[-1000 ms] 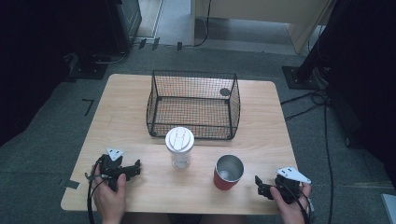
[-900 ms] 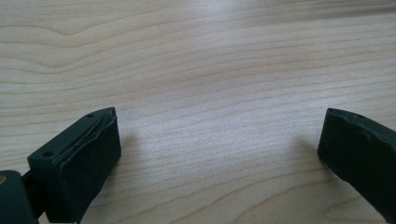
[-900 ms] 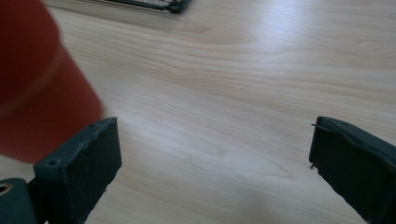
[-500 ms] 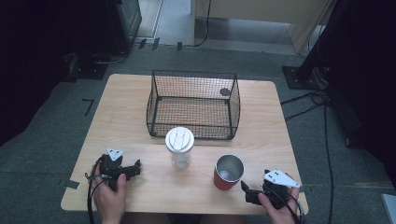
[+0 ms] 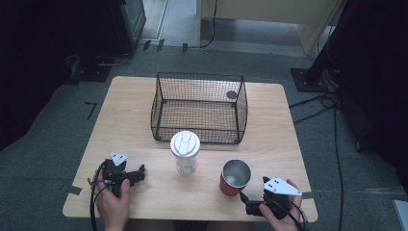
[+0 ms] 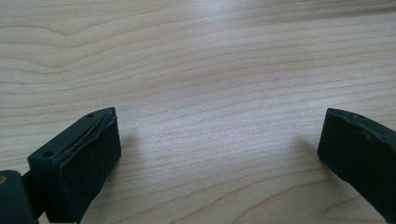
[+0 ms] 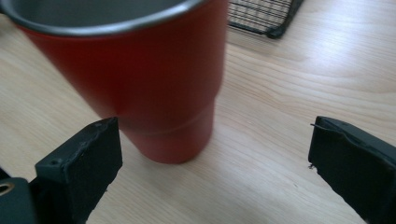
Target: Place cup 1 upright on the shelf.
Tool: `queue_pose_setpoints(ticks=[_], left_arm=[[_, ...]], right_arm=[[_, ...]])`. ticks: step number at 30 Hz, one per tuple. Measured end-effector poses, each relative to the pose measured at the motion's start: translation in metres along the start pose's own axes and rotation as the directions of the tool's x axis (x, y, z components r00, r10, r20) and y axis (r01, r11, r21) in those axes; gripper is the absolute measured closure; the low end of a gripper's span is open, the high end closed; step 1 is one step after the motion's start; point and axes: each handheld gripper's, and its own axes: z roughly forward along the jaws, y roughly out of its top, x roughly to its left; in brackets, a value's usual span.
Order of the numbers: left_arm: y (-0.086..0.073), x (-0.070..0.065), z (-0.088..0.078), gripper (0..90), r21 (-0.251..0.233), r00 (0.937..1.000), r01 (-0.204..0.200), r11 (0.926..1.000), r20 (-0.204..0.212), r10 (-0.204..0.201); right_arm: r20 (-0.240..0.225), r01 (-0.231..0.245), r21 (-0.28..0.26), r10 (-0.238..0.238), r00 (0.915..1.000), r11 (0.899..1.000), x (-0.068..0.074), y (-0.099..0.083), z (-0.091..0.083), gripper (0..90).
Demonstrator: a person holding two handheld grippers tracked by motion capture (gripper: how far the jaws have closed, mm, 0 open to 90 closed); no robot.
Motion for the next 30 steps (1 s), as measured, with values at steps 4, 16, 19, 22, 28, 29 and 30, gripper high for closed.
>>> queue_pose_setpoints(ticks=[4,16,19,22,28,29,30], left_arm=[[0.000,0.000,0.000,0.1,0.000,1.0000,0.000,1.0000,0.000,0.000],[0.000,0.000,0.000,0.1,-0.002,1.0000,0.001,1.0000,0.001,-0.001],[0.000,0.000,0.000,0.1,-0.002,1.0000,0.001,1.0000,0.001,-0.001],[0.000,0.000,0.000,0.1,-0.002,1.0000,0.001,1.0000,0.001,-0.001],[0.000,0.000,0.000,0.1,-0.002,1.0000,0.001,1.0000,0.001,-0.001],[0.000,0.000,0.000,0.1,-0.002,1.0000,0.001,1.0000,0.001,-0.001],[0.000,0.000,0.000,0.1,-0.002,1.0000,0.001,1.0000,0.001,-0.001]], right_arm=[[-0.020,0.010,-0.005,-0.010,0.9998,1.000,0.005,0.003,0.002,2.9],[-0.058,0.017,-0.038,-0.019,0.9982,0.999,0.020,0.016,0.010,2.9],[-0.070,0.007,-0.051,-0.011,0.9975,0.999,0.023,0.020,0.011,2.9],[-0.072,-0.004,-0.064,-0.001,0.9974,0.998,0.026,0.025,0.014,2.9],[-0.040,-0.025,-0.072,0.022,0.9989,0.997,0.032,0.033,0.020,2.9],[-0.036,-0.026,-0.074,0.024,0.9991,0.997,0.032,0.034,0.021,2.9],[-0.033,-0.030,-0.073,0.028,0.9991,0.997,0.033,0.035,0.021,2.9]])
